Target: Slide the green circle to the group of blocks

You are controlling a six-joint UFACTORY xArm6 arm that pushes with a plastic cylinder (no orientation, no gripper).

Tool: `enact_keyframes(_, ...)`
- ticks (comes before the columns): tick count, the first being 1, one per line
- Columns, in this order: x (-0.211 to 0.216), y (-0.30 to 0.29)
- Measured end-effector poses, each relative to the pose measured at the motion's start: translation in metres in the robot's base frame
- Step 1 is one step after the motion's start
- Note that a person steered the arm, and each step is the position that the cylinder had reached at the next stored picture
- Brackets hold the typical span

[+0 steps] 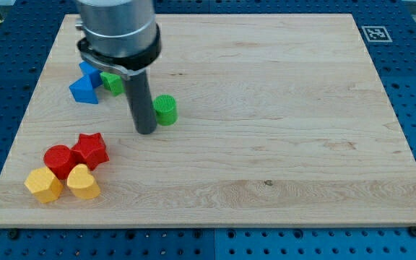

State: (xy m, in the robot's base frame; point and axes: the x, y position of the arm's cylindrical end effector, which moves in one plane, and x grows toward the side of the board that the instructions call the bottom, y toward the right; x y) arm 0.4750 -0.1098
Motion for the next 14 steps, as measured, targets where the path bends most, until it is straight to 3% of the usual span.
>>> enact_keyframes(1, 0.003, 0.019)
enact_keyframes(2, 0.036, 0.075)
enact_keyframes(3, 0.042, 0.124)
enact_keyframes(4, 0.039, 0.128)
enact_keyframes(10, -0.042, -0.033)
enact_keyframes(11, -0.05, -0.033)
enact_keyframes(12, -0.051, -0.034)
enact_keyframes(14, 0.005, -0.009)
